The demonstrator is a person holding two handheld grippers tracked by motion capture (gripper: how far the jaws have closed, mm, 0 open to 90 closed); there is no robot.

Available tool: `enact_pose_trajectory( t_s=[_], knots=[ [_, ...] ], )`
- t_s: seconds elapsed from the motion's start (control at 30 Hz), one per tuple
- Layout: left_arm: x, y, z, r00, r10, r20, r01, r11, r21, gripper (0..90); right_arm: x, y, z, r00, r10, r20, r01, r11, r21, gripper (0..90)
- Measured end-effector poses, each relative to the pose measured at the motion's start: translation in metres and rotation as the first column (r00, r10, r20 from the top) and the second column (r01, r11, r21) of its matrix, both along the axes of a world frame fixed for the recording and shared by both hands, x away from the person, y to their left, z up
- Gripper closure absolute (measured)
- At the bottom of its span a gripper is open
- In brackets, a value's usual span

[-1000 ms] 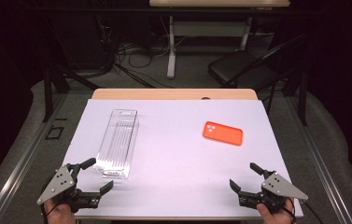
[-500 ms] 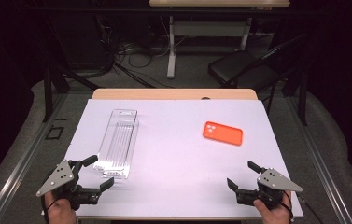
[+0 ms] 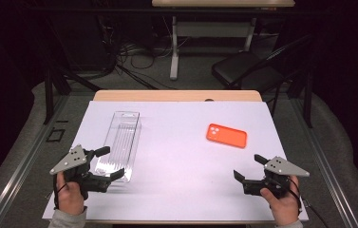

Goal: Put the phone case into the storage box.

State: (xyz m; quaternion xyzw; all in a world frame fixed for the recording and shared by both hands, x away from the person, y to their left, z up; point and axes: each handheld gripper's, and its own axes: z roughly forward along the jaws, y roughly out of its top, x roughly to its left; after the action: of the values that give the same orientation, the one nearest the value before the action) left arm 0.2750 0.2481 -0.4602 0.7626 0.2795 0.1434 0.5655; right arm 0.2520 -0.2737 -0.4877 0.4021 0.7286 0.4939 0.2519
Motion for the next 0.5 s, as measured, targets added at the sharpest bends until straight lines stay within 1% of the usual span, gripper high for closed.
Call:
enact_pose_trajectory(
  t_s=[0.03,0.1,0.13,0.17,0.2,0.23,0.27,0.3,0.33,0.4,0.43,0.5],
  knots=[
    [0.003,-0.001,0.001,1.0000,0.002,-0.003,-0.002,1.0000,0.007,6.4,0.000,0.000,0.000,1.0000,0.000,0.000,0.000,1.000,0.000,7.0],
    [0.008,-0.003,0.003,0.9997,0.005,-0.022,-0.005,1.0000,0.001,6.5,0.004,-0.001,0.003,0.9999,0.006,-0.009,-0.006,1.000,0.002,6.9],
    [0.010,-0.004,0.004,0.9996,0.008,-0.027,-0.008,1.0000,0.005,6.4,0.007,-0.001,0.004,0.9999,0.006,-0.012,-0.006,1.000,0.001,6.8],
    [0.013,-0.005,0.005,0.9993,0.010,-0.036,-0.010,1.0000,-0.003,6.4,0.009,-0.001,0.006,0.9999,0.005,-0.014,-0.005,1.000,-0.002,6.8],
    [0.016,-0.006,0.006,0.9984,0.018,-0.054,-0.018,0.9998,-0.008,6.4,0.011,-0.001,0.007,0.9997,0.006,-0.022,-0.006,1.000,-0.008,6.8],
    [0.019,-0.006,0.006,0.9974,0.021,-0.069,-0.023,0.9996,-0.018,6.4,0.013,-0.002,0.009,0.9998,0.006,-0.019,-0.006,1.000,-0.011,6.8],
    [0.021,-0.006,0.007,0.9969,0.019,-0.077,-0.022,0.9993,-0.030,6.4,0.017,-0.003,0.011,0.9996,0.005,-0.029,-0.005,1.000,-0.021,6.8],
    [0.023,-0.006,0.007,0.9964,0.024,-0.082,-0.027,0.9990,-0.037,6.4,0.020,-0.003,0.011,0.9994,0.003,-0.034,-0.004,1.000,-0.019,6.8],
    [0.025,-0.006,0.008,0.9958,0.030,-0.086,-0.033,0.9989,-0.033,6.4,0.020,-0.003,0.011,0.9994,0.003,-0.034,-0.004,1.000,-0.019,6.8],
    [0.030,-0.007,0.010,0.9948,0.041,-0.093,-0.043,0.9989,-0.019,6.3,0.027,-0.004,0.011,0.9985,-0.002,-0.056,0.001,1.000,-0.011,6.1],
    [0.032,-0.007,0.010,0.9944,0.042,-0.097,-0.044,0.9989,-0.015,6.3,0.027,-0.004,0.011,0.9985,-0.002,-0.056,0.001,1.000,-0.011,6.1],
    [0.035,-0.007,0.013,0.9940,0.051,-0.096,-0.052,0.9986,-0.008,6.0,0.033,-0.005,0.011,0.9978,-0.005,-0.066,0.004,1.000,-0.011,5.3]
  ],
)
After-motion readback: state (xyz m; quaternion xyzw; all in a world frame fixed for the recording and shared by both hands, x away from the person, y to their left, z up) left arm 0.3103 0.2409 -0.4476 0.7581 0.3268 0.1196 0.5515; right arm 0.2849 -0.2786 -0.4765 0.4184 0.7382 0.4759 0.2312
